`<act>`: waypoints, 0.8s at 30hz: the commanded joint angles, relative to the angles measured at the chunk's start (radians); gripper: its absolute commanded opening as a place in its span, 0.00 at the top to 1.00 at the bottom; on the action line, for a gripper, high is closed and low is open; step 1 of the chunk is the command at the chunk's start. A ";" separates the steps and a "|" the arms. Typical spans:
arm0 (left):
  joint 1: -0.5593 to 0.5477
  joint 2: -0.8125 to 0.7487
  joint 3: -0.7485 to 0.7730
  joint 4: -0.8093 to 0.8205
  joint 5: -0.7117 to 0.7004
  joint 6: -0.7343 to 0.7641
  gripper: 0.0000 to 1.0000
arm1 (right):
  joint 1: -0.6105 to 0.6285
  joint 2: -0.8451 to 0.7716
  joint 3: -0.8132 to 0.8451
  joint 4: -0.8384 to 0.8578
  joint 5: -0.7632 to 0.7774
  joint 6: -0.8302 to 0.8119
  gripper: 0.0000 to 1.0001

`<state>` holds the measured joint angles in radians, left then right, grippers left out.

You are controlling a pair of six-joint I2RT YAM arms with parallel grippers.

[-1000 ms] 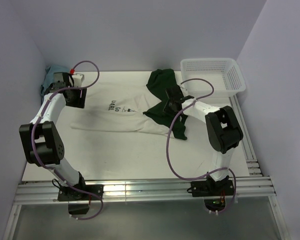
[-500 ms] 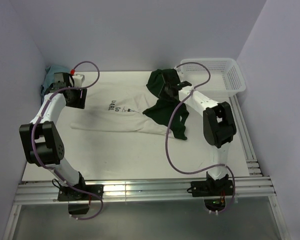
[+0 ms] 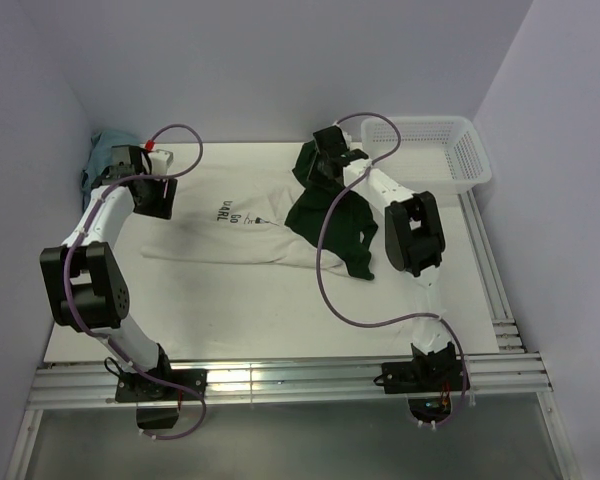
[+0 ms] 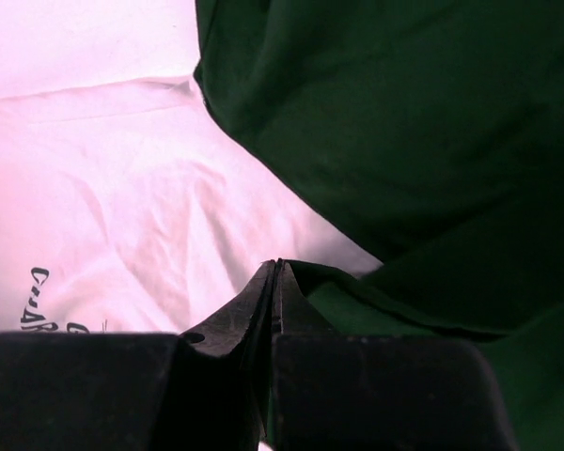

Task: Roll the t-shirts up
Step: Fold the tshirt

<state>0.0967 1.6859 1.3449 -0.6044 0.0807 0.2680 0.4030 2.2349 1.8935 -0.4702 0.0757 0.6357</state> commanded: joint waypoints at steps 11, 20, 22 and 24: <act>-0.015 0.005 0.030 0.002 -0.015 0.007 0.32 | 0.013 0.109 0.167 0.070 -0.071 -0.125 1.00; -0.022 0.003 0.019 -0.001 -0.021 0.004 0.32 | 0.036 0.157 0.228 0.058 -0.096 -0.171 0.96; -0.022 0.003 0.016 -0.003 -0.021 0.005 0.32 | 0.036 0.166 0.246 0.044 -0.082 -0.176 0.86; -0.022 -0.005 0.005 0.000 -0.022 0.007 0.30 | 0.036 0.158 0.237 0.047 -0.056 -0.179 0.67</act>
<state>0.0814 1.6981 1.3449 -0.6102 0.0620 0.2676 0.4335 2.3943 2.0827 -0.4252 -0.0101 0.4862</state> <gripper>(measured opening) 0.692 0.256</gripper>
